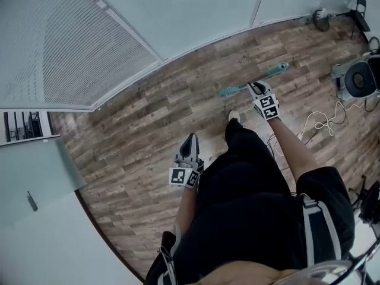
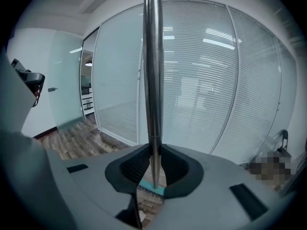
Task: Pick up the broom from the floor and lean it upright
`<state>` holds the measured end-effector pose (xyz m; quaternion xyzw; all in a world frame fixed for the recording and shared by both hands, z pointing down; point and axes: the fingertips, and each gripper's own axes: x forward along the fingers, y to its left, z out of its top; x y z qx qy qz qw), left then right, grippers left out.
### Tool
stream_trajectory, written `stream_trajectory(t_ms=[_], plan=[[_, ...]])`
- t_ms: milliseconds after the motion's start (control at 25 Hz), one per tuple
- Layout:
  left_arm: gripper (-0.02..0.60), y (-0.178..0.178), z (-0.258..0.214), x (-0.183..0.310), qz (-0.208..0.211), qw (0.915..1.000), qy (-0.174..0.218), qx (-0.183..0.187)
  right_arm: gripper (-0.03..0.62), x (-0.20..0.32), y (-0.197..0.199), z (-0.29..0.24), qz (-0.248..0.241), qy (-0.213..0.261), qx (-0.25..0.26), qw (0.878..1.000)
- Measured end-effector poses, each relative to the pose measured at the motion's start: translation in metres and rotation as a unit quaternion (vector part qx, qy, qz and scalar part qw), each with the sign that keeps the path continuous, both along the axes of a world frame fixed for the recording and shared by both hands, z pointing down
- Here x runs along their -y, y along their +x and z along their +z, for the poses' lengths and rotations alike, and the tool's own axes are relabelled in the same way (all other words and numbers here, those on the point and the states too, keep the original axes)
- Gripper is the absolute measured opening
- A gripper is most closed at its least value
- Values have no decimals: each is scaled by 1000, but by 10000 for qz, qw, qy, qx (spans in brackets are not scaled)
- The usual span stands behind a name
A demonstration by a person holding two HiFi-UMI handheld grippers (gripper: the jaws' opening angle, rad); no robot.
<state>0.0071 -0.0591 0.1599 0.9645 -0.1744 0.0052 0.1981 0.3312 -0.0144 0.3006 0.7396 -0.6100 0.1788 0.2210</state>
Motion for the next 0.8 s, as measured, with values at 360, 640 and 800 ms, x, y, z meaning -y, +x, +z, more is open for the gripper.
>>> stream_trajectory(t_ms=[360, 640, 800], plan=[[20, 136, -17, 46, 433, 9989, 142, 148, 80, 32, 101, 6, 146, 77, 191, 9997], [20, 223, -19, 81, 486, 9979, 225, 352, 80, 43, 189, 9, 396, 147, 373, 9984], [20, 263, -21, 89, 560, 9963, 462, 463, 80, 41, 226, 10, 510, 204, 385, 9977]])
